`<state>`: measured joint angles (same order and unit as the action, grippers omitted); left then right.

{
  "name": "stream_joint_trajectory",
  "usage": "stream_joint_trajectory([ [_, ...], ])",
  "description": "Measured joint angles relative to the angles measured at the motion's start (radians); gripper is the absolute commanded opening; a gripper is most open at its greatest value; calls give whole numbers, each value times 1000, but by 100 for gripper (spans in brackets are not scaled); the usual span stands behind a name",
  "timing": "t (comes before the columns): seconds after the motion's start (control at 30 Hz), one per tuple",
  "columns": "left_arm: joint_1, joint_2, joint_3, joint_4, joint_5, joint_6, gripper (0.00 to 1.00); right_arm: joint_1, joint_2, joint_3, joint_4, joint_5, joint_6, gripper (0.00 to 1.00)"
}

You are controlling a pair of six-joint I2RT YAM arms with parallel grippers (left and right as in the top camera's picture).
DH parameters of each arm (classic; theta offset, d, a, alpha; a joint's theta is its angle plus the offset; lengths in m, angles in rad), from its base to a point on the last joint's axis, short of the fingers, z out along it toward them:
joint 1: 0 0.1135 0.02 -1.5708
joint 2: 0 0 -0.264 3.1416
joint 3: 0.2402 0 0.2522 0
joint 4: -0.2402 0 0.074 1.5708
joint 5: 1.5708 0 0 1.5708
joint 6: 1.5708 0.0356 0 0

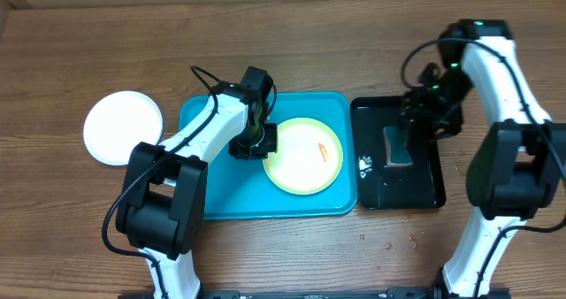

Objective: Clean dirty plates on tray and stack at the side
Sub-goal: 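Lower the right gripper into the black tray and grasp the sponge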

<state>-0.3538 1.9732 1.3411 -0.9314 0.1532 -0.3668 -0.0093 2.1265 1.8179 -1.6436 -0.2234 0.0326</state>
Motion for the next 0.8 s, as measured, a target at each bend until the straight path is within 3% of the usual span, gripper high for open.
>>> stream_joint_trajectory([
  [0.3, 0, 0, 0, 0, 0, 0, 8, 125, -1, -37, 23, 122, 43, 69],
  [0.67, 0, 0, 0, 0, 0, 0, 8, 134, -1, -189, 212, 206, 87, 60],
  [0.8, 0, 0, 0, 0, 0, 0, 9, 134, -1, -233, 274, 207, 90, 46],
])
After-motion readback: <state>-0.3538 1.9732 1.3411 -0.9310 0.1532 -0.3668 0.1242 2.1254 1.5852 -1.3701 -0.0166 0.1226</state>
